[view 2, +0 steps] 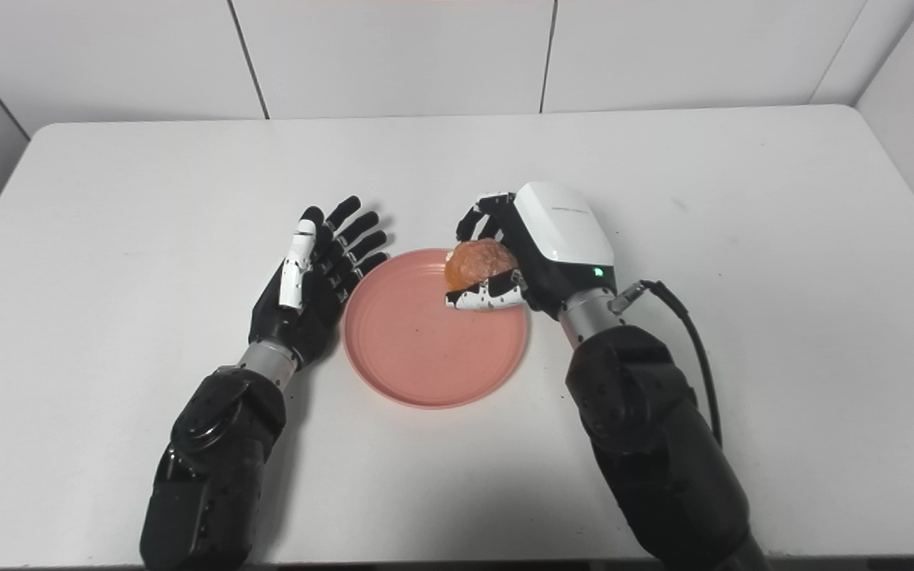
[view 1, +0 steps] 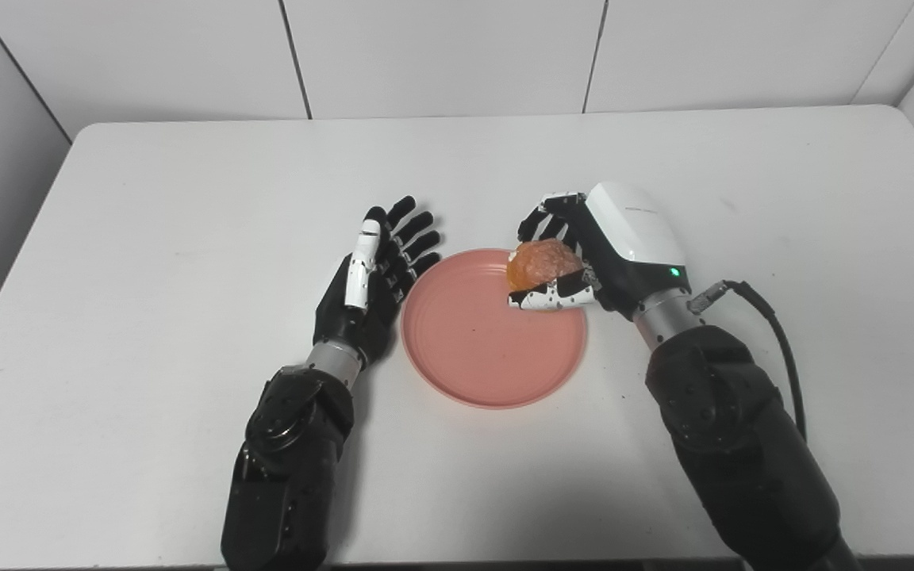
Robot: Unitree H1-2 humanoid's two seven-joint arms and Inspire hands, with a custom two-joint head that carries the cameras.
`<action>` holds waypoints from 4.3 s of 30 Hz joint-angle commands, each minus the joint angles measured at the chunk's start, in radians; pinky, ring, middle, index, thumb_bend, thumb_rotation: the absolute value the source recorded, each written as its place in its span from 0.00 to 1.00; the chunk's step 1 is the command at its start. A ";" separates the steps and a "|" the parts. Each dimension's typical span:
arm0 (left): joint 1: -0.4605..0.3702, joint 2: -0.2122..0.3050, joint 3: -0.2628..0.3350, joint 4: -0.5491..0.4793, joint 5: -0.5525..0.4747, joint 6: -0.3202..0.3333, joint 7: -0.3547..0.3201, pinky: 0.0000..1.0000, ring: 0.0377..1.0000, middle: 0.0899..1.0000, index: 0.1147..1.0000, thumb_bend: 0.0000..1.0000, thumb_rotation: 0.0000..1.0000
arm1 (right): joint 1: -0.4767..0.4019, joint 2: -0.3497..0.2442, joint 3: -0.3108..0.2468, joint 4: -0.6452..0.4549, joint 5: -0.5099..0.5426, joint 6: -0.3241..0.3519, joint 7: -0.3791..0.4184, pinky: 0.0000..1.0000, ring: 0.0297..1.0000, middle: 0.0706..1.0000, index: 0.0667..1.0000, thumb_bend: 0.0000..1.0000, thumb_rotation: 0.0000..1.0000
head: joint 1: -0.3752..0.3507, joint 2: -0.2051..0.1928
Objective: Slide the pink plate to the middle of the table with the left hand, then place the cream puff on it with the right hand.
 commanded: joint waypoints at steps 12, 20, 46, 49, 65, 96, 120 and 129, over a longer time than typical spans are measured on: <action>-0.014 -0.013 -0.008 -0.008 0.019 0.027 0.011 0.86 0.88 0.89 0.89 0.44 1.00 | -0.031 0.030 0.071 0.038 -0.014 -0.065 -0.002 0.19 0.25 0.32 0.45 0.51 0.13 | 0.021 0.014; -0.015 -0.013 -0.013 -0.013 0.025 0.031 0.013 0.87 0.89 0.89 0.89 0.45 1.00 | -0.026 0.031 0.101 0.060 -0.011 -0.084 0.001 0.17 0.22 0.29 0.45 0.51 0.13 | 0.024 0.020; -0.019 -0.019 -0.005 -0.022 0.030 0.048 0.013 0.85 0.87 0.88 0.89 0.45 1.00 | -0.021 0.019 0.145 0.108 -0.063 -0.067 0.048 0.19 0.25 0.31 0.45 0.51 0.13 | 0.004 0.030; -0.020 -0.019 -0.002 -0.023 0.028 0.049 0.013 0.86 0.88 0.88 0.90 0.45 1.00 | -0.021 0.022 0.143 0.103 -0.063 -0.057 0.057 0.19 0.24 0.31 0.45 0.51 0.14 | 0.004 0.031; -0.021 -0.010 -0.002 -0.026 0.030 0.049 0.009 0.87 0.88 0.88 0.89 0.46 1.00 | -0.027 0.017 0.129 0.031 -0.099 -0.045 0.155 0.57 0.70 0.78 0.84 0.91 0.46 | -0.001 0.034; 0.014 0.042 -0.017 -0.146 0.161 -0.109 0.019 0.99 1.00 1.00 1.00 0.50 1.00 | 0.087 0.036 -0.103 -0.002 0.231 -0.277 -0.104 0.87 0.99 1.00 1.00 0.91 0.97 | -0.010 0.026; 0.248 0.086 -0.044 -0.116 0.405 -0.438 0.086 1.00 1.00 1.00 1.00 0.56 1.00 | 0.312 0.106 -0.221 0.054 0.395 -0.411 -0.351 0.99 1.00 1.00 1.00 0.75 1.00 | -0.007 0.028; 0.273 0.113 -0.073 -0.033 0.458 -0.485 0.084 1.00 1.00 1.00 0.99 0.50 1.00 | 0.290 0.126 -0.266 0.165 0.548 -0.387 -0.320 0.98 1.00 1.00 1.00 0.62 1.00 | -0.018 0.029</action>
